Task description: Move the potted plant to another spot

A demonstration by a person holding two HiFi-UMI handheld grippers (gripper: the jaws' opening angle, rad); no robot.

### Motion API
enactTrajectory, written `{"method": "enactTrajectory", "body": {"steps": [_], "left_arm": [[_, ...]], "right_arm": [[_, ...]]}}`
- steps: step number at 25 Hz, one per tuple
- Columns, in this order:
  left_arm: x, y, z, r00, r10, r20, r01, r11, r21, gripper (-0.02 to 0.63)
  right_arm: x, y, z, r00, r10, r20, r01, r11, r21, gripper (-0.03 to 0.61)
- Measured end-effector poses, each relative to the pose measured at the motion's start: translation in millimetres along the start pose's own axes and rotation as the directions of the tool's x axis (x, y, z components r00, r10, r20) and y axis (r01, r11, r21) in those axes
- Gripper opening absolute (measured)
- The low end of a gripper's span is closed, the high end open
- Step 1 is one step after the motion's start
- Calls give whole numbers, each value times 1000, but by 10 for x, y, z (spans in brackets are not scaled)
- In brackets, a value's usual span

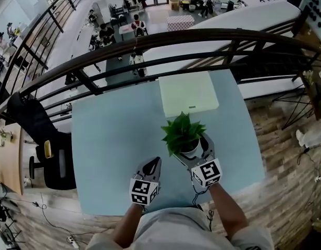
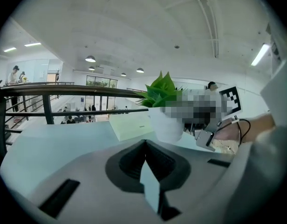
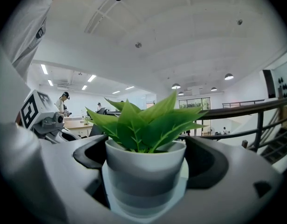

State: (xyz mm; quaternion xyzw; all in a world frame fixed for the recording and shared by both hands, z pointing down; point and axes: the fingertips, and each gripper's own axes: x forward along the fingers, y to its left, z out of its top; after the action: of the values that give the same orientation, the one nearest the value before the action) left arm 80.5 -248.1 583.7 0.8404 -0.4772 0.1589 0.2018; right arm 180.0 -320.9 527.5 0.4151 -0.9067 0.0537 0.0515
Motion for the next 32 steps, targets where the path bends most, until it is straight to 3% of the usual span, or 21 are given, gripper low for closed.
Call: {"method": "enactTrajectory", "body": {"steps": [20, 32], "left_arm": [[576, -549, -220, 996, -54, -75, 55, 998, 6, 12], [815, -549, -462, 988, -62, -144, 57, 998, -38, 12]], "right_arm": [[-489, -891, -636, 991, -101, -89, 104, 994, 28, 514], [-574, -1042, -1261, 972, -127, -197, 136, 990, 33, 514]]}}
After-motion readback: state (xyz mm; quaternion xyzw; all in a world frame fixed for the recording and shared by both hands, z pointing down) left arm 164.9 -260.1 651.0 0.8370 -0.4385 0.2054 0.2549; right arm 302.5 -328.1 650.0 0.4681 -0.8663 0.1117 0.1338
